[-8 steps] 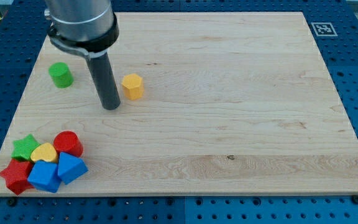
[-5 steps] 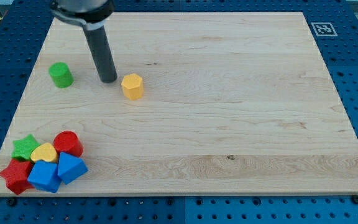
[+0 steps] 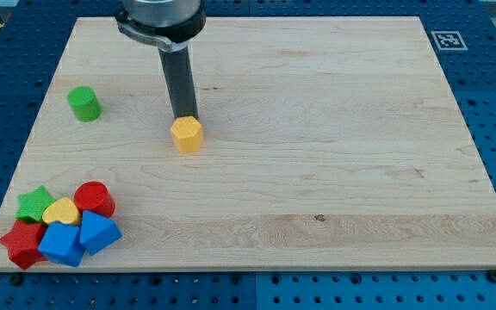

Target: Slide the yellow hexagon towards right side of the red circle

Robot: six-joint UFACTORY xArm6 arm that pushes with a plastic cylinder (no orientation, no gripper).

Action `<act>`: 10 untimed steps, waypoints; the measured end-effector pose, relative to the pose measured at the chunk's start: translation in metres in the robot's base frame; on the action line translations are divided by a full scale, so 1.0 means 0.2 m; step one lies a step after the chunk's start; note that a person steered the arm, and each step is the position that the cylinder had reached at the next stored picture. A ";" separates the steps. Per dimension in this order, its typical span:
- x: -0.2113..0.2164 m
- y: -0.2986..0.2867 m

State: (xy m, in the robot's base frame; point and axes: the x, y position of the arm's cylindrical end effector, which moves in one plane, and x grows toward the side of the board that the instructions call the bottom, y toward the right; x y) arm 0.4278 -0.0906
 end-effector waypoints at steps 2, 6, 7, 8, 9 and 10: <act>0.23 -0.04; 0.22 0.21; 0.36 0.20; 0.43 0.15; 0.49 0.09; 0.51 0.12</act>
State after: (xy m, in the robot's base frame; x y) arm 0.5305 -0.0673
